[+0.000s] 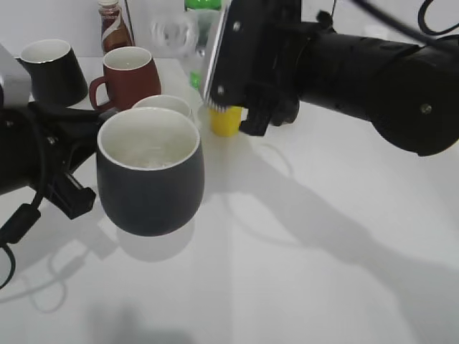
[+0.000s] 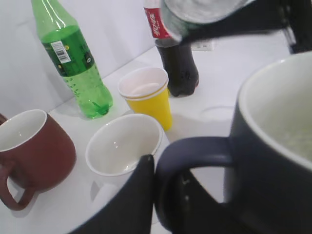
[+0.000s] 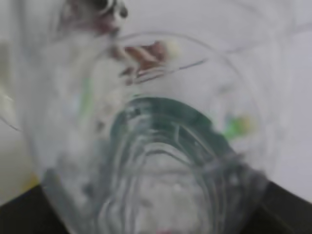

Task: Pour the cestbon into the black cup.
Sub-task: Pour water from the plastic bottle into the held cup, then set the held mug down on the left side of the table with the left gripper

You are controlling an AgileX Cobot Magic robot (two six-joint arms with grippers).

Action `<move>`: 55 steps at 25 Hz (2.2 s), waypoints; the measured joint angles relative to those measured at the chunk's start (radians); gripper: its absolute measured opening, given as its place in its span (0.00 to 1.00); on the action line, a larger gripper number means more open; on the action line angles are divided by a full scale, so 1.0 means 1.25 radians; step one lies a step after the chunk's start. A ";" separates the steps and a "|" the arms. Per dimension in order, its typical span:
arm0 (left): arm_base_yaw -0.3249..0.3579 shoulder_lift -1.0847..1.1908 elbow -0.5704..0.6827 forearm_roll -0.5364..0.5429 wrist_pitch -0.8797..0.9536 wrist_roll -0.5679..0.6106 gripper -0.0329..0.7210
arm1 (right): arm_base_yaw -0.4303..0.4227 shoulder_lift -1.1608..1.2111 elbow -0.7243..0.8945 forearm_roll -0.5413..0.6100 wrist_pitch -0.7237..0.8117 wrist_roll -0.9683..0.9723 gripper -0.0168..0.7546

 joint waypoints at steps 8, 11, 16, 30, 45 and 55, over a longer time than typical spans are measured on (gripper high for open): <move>0.065 0.000 0.000 -0.032 -0.059 0.000 0.11 | -0.030 -0.042 0.000 -0.078 0.069 0.705 0.63; 0.144 0.000 0.000 -0.042 -0.096 0.000 0.11 | -0.076 -0.056 0.003 -0.158 0.073 0.887 0.63; 0.309 0.012 0.000 -0.054 -0.134 0.000 0.11 | -0.164 -0.063 0.066 -0.214 0.039 1.054 0.63; 0.441 0.431 -0.001 -0.079 -0.576 0.020 0.11 | -0.207 -0.067 0.189 -0.254 -0.005 1.123 0.63; 0.442 0.583 -0.008 -0.088 -0.639 0.030 0.17 | -0.207 -0.074 0.189 -0.255 -0.011 1.132 0.63; 0.442 0.547 0.015 -0.072 -0.636 0.024 0.37 | -0.207 -0.074 0.189 -0.255 -0.011 1.134 0.63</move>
